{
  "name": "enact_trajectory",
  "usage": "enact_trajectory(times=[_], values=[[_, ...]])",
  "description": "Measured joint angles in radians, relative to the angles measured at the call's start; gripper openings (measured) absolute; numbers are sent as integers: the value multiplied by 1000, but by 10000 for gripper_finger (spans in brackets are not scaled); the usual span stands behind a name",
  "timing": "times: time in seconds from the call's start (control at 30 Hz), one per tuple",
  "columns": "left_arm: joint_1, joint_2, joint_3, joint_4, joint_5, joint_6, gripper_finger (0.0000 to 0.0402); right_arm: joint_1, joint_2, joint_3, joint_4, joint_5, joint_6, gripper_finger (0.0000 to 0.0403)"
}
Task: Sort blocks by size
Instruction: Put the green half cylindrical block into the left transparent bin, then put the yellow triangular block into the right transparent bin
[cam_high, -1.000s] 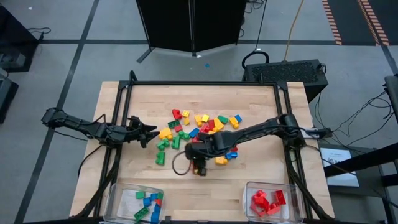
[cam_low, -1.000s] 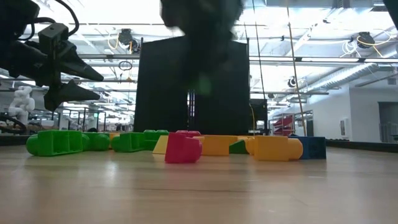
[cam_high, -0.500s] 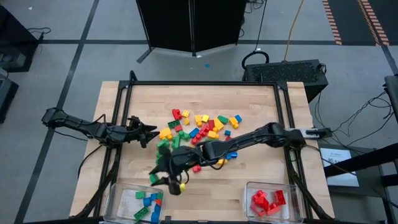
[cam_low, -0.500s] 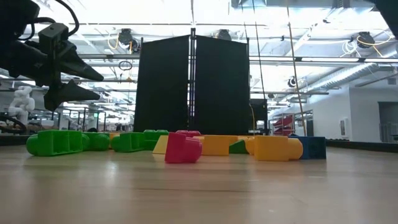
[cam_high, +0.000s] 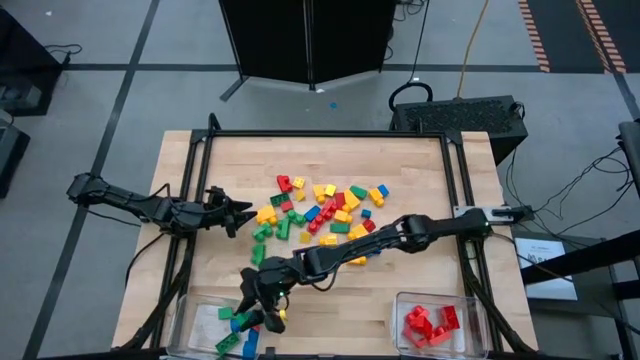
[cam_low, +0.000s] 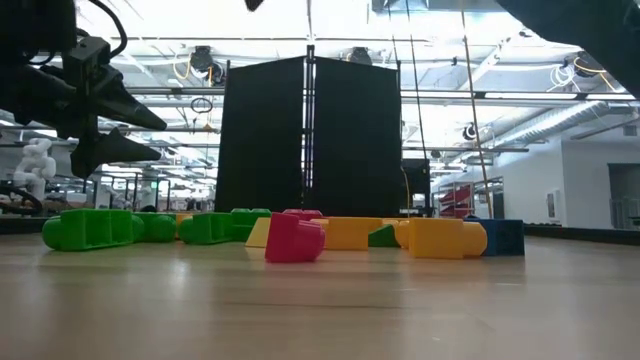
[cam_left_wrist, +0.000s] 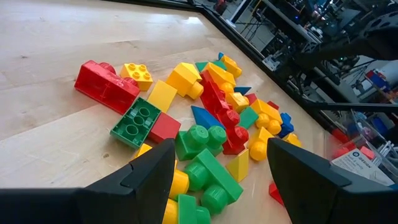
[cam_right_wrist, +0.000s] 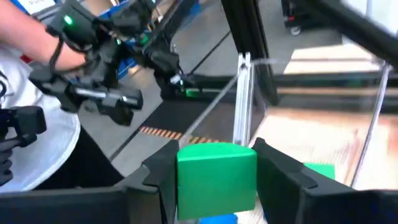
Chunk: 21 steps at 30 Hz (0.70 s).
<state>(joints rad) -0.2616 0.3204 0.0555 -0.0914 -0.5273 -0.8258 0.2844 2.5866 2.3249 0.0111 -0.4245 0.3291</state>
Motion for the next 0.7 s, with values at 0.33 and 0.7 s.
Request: enact_trajectory(times=[0.33,0.7], values=[[0,0,0,0,0,2,255,-1,0,0,-151,63,-85,174],[0,0,0,0,0,1,255,-15,-17,2,-237,98,-74,276]])
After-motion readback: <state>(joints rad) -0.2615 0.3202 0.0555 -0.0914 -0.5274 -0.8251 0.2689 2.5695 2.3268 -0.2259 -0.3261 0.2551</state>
